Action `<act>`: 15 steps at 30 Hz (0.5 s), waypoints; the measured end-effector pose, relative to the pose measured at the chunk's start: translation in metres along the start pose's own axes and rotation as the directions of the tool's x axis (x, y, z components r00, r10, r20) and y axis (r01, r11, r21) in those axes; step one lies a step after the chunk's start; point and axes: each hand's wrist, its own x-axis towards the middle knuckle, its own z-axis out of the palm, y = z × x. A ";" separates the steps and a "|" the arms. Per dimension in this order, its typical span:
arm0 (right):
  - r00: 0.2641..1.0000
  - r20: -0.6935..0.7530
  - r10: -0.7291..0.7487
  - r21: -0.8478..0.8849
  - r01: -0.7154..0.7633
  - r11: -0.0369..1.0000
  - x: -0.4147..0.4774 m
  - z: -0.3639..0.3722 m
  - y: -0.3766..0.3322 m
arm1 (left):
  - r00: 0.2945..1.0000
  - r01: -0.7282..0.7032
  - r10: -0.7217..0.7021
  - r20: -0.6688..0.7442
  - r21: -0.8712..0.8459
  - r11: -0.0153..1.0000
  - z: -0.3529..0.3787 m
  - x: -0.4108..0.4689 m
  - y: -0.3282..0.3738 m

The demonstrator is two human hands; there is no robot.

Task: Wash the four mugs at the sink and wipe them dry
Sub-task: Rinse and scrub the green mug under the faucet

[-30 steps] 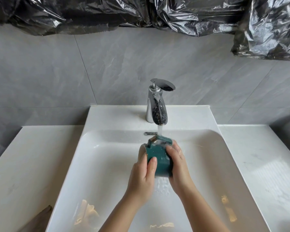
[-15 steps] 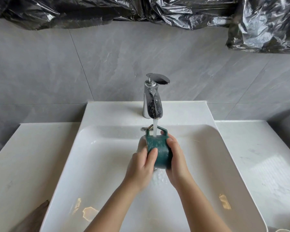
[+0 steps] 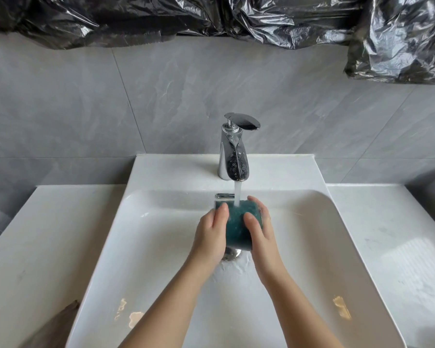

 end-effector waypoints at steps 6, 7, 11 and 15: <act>0.998 -0.043 -0.042 0.066 0.045 0.997 0.009 -0.002 -0.003 | 0.972 0.167 -0.143 0.188 -0.117 0.979 -0.003 0.006 0.009; 0.999 -0.053 0.012 0.110 -0.006 0.994 0.012 0.000 -0.005 | 0.978 0.092 -0.080 0.192 -0.054 0.994 -0.003 0.006 0.005; 1.000 -0.006 -0.021 -0.045 0.021 0.999 0.007 0.001 -0.005 | 0.982 0.169 -0.160 0.101 -0.087 0.982 -0.006 0.011 0.003; 0.988 0.031 -0.154 -0.172 0.157 0.973 0.004 -0.004 -0.006 | 0.890 0.446 -0.399 0.219 -0.245 0.861 -0.008 0.012 0.010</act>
